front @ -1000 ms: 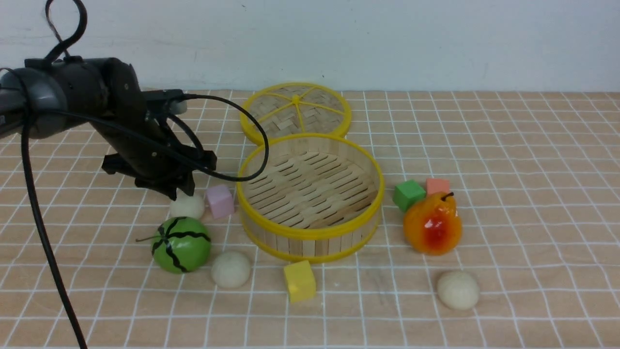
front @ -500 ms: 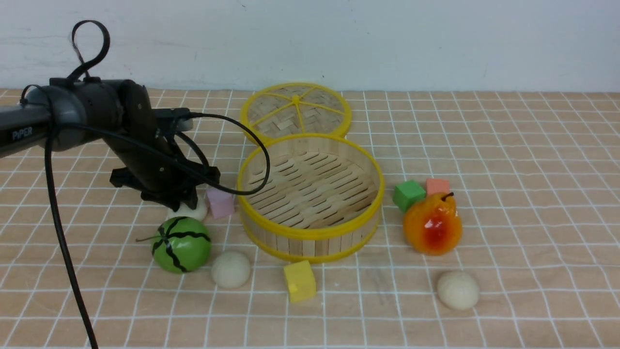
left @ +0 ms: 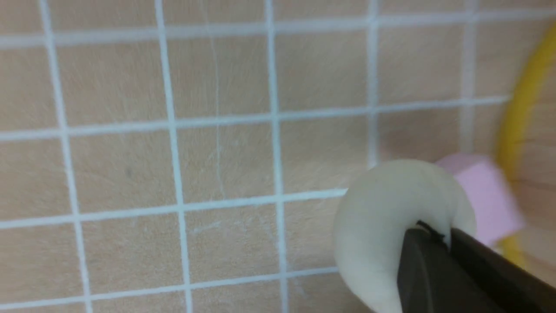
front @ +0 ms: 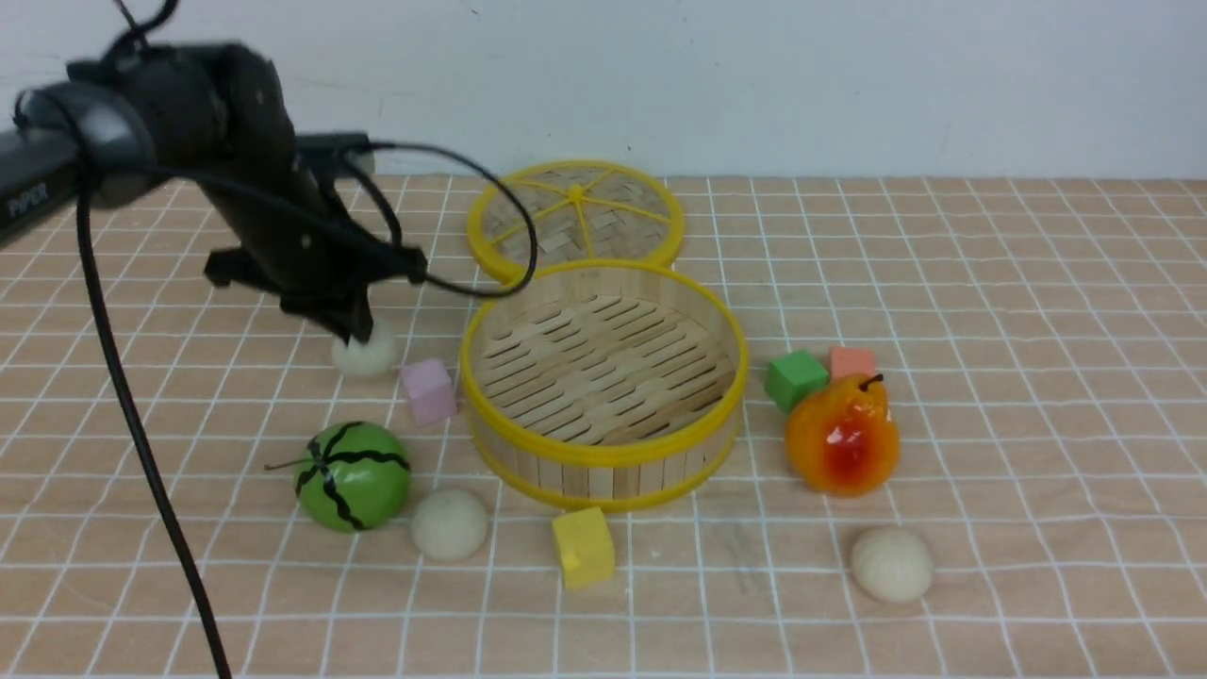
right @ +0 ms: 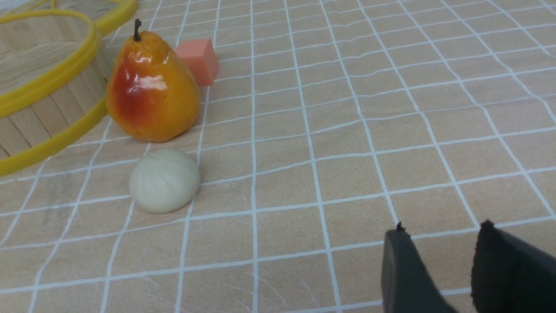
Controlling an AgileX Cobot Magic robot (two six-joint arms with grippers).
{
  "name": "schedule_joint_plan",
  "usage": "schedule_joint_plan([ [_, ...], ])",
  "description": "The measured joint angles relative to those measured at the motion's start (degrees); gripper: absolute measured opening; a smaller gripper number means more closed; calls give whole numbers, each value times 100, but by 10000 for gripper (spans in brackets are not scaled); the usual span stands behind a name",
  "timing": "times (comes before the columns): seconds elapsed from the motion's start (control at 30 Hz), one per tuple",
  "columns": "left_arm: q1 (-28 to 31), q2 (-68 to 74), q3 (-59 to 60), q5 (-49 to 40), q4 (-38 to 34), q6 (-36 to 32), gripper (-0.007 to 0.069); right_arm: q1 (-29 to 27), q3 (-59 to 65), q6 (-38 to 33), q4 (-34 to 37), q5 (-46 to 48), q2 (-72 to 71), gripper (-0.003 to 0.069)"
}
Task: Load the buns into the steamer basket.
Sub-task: Use the left arm to put the steamed stuffed bun into the steamer
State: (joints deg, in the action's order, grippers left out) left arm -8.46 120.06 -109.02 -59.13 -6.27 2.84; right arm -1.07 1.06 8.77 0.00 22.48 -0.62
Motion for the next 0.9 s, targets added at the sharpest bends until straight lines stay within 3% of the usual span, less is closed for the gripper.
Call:
schedule_joint_plan([
  [0.17,-289,-72,-671,-357,-555,-107,-13,0,0,0,0,0,0,239],
  [0.37,-981,250,-757,74,-937,-604,-13,0,0,4,0,0,0,239],
  [0.6,-1062,1017,-752,444,-713,-60,13,0,0,4,0,0,0,239],
  [0.77,-1062,1002,-752,487,-594,259,98,0,0,4,0,0,0,239],
  [0.9,-1062,910,-752,270,-540,407,244,0,0,4,0,0,0,239],
])
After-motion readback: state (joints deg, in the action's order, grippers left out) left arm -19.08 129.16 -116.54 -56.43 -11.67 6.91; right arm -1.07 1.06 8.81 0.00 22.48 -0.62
